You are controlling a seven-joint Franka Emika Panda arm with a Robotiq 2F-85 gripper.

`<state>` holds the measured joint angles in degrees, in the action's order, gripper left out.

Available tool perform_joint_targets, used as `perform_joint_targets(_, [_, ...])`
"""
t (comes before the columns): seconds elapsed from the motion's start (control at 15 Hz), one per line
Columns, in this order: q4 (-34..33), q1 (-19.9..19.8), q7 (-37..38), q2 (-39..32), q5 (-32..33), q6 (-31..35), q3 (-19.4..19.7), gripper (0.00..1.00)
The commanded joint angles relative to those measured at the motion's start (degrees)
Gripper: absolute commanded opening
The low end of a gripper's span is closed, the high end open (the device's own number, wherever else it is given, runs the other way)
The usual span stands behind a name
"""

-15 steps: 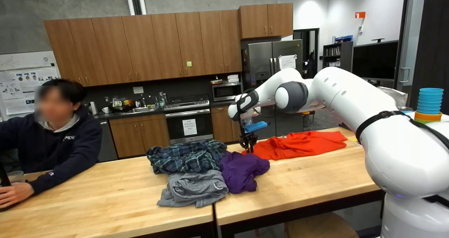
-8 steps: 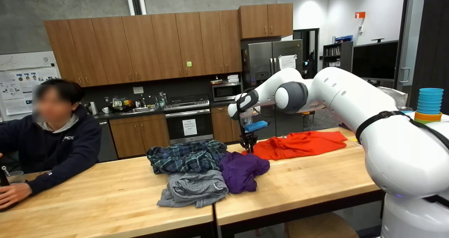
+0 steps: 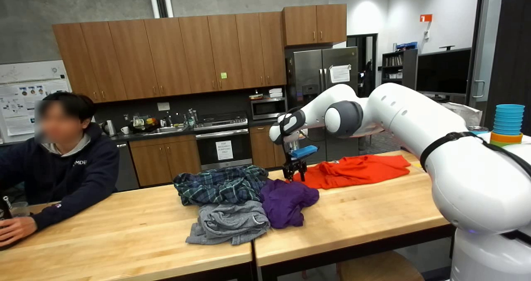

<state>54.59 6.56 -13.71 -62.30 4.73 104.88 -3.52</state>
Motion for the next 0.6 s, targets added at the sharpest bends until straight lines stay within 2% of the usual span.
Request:
perform_joint_targets(0.0, [-3.1,-0.6,-3.0,-1.7,0.4,-1.5,-0.4,0.61])
perform_joint_targets(0.13, [-3.0,-0.7,-4.4,-1.6,0.4,-0.9,-0.2,0.65])
perform_joint_targets(0.27, [-3.3,-0.8,-5.5,-1.5,0.3,-0.9,-0.2,0.53])
perform_joint_targets(0.53, [-3.9,-1.0,-6.8,-1.2,0.0,-0.7,-0.3,0.2])
